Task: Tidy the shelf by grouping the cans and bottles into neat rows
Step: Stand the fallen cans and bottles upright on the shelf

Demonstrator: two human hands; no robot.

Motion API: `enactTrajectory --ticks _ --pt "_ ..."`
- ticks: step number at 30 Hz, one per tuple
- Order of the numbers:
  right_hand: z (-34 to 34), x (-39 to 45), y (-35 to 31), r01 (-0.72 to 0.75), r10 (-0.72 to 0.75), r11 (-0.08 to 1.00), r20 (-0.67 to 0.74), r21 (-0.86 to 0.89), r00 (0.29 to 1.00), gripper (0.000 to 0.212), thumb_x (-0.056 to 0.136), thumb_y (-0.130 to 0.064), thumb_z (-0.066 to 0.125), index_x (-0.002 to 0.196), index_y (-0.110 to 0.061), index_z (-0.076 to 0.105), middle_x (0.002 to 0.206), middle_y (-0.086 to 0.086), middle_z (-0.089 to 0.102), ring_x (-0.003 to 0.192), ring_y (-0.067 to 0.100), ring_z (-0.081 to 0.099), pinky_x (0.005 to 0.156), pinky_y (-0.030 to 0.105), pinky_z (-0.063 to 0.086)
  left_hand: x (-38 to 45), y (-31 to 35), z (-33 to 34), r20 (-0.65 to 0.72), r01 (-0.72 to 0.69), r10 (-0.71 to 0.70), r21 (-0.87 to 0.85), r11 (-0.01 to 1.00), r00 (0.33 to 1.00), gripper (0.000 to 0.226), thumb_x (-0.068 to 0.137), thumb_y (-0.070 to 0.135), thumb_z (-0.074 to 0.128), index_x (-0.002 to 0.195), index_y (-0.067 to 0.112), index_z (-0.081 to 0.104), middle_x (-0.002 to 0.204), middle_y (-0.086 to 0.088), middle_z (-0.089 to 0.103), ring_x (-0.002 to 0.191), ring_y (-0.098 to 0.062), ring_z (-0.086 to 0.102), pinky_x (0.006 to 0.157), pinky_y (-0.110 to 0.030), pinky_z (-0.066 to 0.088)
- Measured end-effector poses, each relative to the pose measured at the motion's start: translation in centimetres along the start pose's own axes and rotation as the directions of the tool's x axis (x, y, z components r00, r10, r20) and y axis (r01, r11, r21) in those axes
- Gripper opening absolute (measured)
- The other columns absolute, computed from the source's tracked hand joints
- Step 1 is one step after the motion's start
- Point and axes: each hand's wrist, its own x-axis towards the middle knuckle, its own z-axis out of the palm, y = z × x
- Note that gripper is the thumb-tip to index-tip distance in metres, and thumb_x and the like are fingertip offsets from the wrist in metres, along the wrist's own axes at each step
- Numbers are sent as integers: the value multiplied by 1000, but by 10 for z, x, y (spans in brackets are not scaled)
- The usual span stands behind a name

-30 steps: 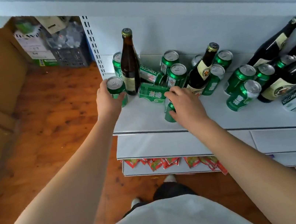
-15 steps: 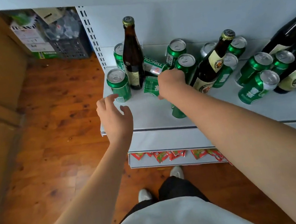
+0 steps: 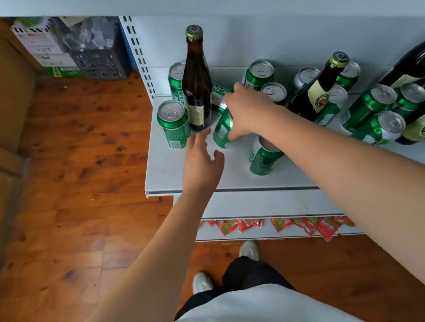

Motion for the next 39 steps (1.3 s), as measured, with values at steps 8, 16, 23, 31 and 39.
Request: enactTrajectory --ticks 8,16,23,31,39 --pt "19 -20 -21 249 -209 937 -176 244 962 73 61 -54 80 117 -16 55 119 3 43 100 22 51 76 35 50 -5 -13 0 -100 -43 44 6 999 994 76 77 33 82 140 13 44 131 -5 53 116 -20 53 93 -31 48" --pt "-9 10 28 87 -85 954 -17 287 996 57 83 -45 71 108 5 64 90 17 65 82 30 61 73 35 51 -15 -35 -20 -177 69 -66 13 998 982 69 77 41 80 135 17 49 125 0 54 108 -16 57 90 -38 55" --pt "16 56 21 45 -39 986 -44 159 998 51 80 -26 77 118 -1 53 113 20 60 94 33 58 69 36 44 -10 -29 -18 -160 81 -77 18 997 984 68 78 40 79 134 18 48 126 0 54 110 -17 57 92 -39 56" --pt "45 84 3 -89 89 996 -90 12 992 70 84 -12 67 142 5 30 139 26 43 126 41 44 99 42 40 -14 -31 -16 -158 81 -79 3 997 984 71 80 40 78 139 19 45 130 1 53 115 -14 56 94 -38 55" --pt "18 72 8 -55 59 997 -69 60 996 77 72 -36 82 132 -5 45 126 16 51 116 33 51 79 38 46 -14 -28 -18 -129 102 -103 -19 995 986 72 81 40 78 140 21 43 136 1 55 120 -17 57 95 -40 56"
